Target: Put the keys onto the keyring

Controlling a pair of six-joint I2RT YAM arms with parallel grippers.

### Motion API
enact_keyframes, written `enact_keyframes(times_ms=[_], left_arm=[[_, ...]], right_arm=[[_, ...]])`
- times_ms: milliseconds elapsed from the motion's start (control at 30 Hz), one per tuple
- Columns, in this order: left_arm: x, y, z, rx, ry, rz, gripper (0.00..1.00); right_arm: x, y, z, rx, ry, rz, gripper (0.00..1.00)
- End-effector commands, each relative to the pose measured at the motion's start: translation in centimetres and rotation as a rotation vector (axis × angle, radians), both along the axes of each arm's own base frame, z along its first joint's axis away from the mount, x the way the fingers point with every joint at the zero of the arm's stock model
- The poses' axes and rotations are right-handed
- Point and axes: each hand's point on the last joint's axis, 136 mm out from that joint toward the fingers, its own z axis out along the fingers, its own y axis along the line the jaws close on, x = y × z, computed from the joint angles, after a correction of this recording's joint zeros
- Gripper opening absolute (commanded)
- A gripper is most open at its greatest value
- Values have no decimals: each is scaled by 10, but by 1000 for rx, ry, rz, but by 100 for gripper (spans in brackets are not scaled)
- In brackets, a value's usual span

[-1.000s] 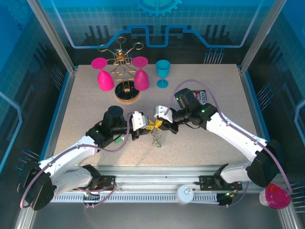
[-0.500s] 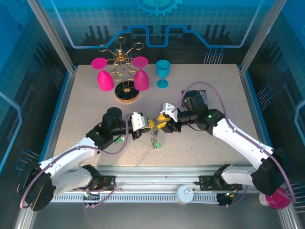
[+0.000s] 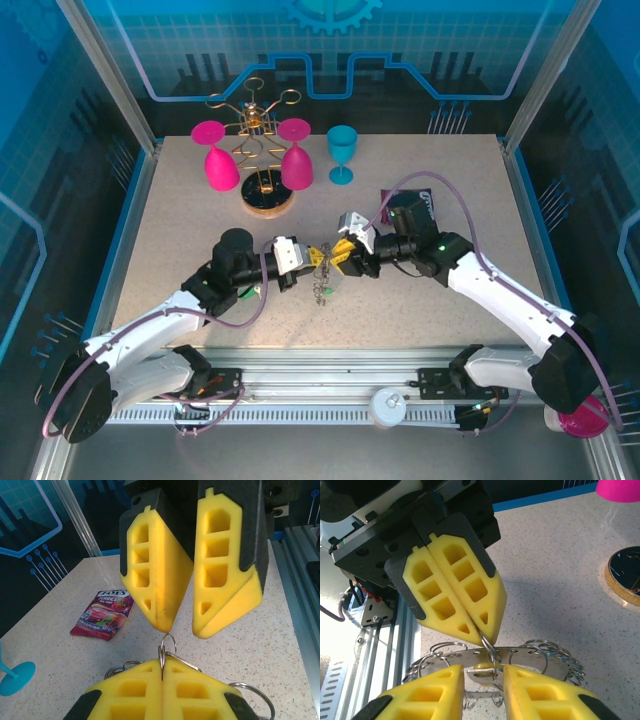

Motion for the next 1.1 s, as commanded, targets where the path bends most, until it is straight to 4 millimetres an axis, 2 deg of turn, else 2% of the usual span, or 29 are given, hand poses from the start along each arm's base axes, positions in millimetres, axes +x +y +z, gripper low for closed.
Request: enact_keyframes(times_ms=[0, 100, 267, 400, 533, 667, 767, 867, 900, 967, 1067], left_arm=[[-4, -1, 16, -38, -68, -14, 0], [-5, -1, 17, -42, -70, -18, 0], [-6, -1, 19, -48, -74, -21, 0], [-6, -1, 19, -48, -76, -22, 0], [-7, 0, 20, -42, -85, -16, 0], [-9, 0, 26, -55, -106, -23, 0], [-12, -2, 31, -75, -117, -46, 0], [-12, -4, 33, -85, -122, -52, 0], [-11, -4, 33, -84, -121, -49, 0], [-11, -4, 31, -81, -120, -47, 0], [-11, -4, 28, -79, -111, -47, 0]], right_arm=[[2, 6, 4, 19, -2, -1, 24], [3, 8, 4, 19, -3, 3, 18], [4, 11, 3, 17, 1, 10, 16], [2, 12, 4, 26, 4, 21, 0], [7, 5, 2, 25, 9, -34, 0], [14, -3, -18, -8, 69, -87, 0], [13, 2, -33, -35, 136, -64, 0], [11, 9, -30, -16, 164, -26, 0], [11, 10, -26, -3, 154, -19, 3], [9, 10, -15, 30, 113, -9, 20], [3, 7, 1, 87, 10, 19, 33]])
